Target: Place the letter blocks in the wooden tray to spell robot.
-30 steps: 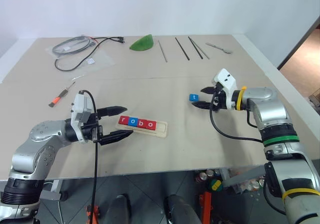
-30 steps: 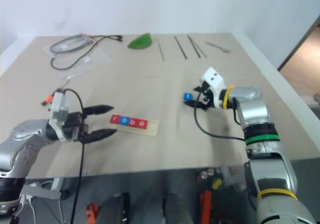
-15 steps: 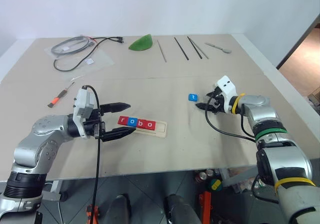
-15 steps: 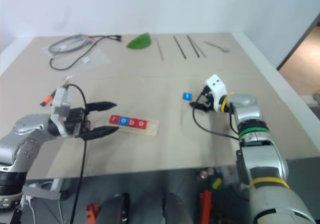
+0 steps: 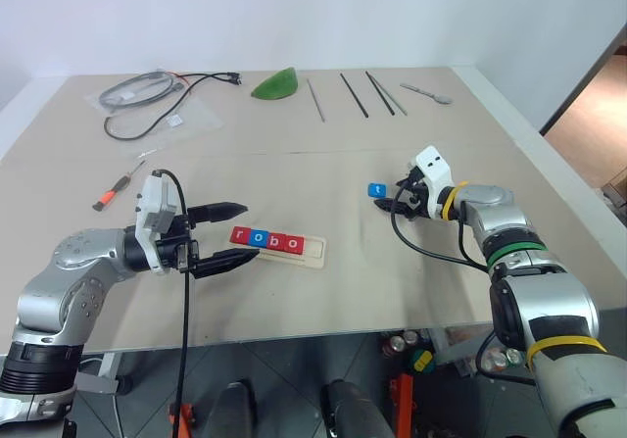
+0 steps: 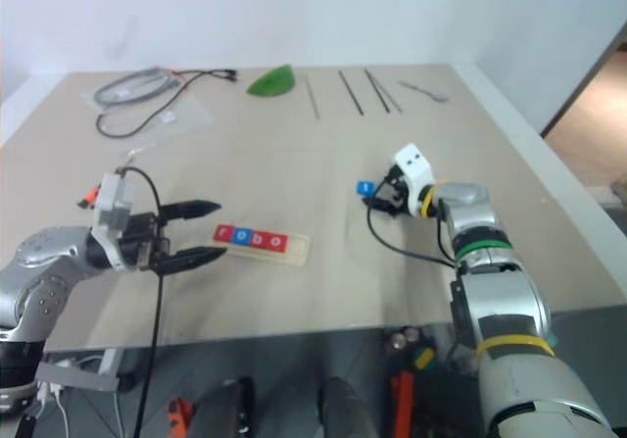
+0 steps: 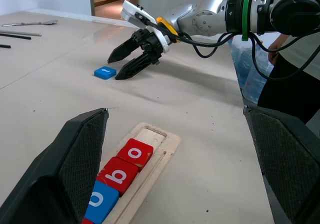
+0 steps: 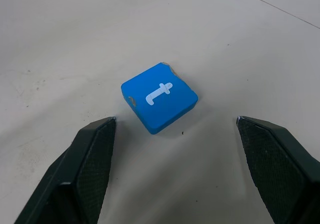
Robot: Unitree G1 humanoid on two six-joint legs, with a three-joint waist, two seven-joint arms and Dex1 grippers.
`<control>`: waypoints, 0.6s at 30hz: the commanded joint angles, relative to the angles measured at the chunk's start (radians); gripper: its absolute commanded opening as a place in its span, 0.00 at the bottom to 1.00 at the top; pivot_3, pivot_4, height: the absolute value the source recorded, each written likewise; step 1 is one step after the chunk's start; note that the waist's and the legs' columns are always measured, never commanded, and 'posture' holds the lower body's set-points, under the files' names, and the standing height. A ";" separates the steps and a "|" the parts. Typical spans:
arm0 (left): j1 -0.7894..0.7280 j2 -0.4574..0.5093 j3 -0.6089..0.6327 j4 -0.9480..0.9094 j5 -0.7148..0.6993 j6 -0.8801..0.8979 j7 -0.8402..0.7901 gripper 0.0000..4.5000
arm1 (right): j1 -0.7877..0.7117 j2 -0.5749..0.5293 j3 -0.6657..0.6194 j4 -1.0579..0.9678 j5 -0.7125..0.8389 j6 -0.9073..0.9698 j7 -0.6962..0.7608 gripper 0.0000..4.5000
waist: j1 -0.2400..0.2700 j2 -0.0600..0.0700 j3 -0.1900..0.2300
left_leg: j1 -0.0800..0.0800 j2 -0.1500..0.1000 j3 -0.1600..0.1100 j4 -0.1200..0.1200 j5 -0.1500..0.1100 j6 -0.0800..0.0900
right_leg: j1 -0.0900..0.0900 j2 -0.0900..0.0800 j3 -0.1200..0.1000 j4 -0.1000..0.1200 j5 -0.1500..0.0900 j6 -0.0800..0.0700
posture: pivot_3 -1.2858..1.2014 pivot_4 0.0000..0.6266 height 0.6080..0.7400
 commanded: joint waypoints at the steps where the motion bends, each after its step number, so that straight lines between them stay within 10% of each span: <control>1: -0.003 0.007 0.025 -0.035 -0.013 0.000 0.008 1.00 | -0.046 0.028 -0.034 0.004 0.020 0.008 0.026 0.88 | -0.006 0.000 0.000 | 0.000 0.000 0.000 0.000 0.000 0.000 | 0.000 0.000 0.000 0.000 0.000 0.000 | 0.52 0.24 1.00; 18: 0.015 0.016 0.040 -0.051 -0.019 0.006 0.019 1.00 | -0.040 0.043 -0.043 0.018 -0.001 0.026 0.020 0.88 | -0.013 0.000 0.000 | 0.000 0.000 -0.001 0.000 0.000 0.000 | 0.001 0.000 0.000 0.000 0.000 0.001 | 0.52 0.24 1.00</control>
